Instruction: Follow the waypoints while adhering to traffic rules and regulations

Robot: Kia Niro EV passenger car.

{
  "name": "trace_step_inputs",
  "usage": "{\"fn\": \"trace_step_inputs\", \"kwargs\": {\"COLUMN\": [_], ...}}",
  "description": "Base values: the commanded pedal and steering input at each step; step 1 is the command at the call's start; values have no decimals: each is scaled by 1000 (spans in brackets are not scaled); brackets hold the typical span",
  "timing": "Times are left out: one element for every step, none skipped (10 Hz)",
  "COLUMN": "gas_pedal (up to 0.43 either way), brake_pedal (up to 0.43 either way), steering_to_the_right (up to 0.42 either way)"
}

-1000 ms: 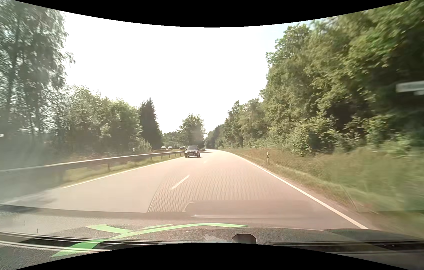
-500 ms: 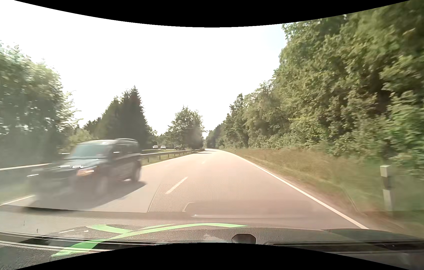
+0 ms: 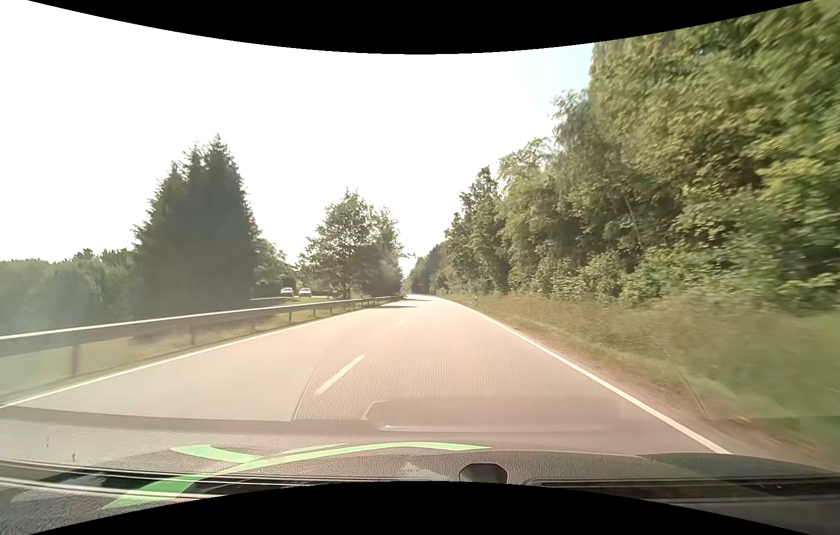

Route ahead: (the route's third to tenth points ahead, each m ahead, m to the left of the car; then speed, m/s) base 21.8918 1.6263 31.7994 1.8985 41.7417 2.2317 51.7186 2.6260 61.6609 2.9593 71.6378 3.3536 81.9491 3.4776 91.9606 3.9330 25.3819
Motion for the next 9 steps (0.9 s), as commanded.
{"fn": "trace_step_inputs", "kwargs": {"gas_pedal": [228,228,228,220,220,220,220,209,157], "brake_pedal": [0,0,0,0,0,0,0,0,0], "steering_to_the_right": [-5,-5,-5,-5,-5,-5,-5,-5,-5]}}
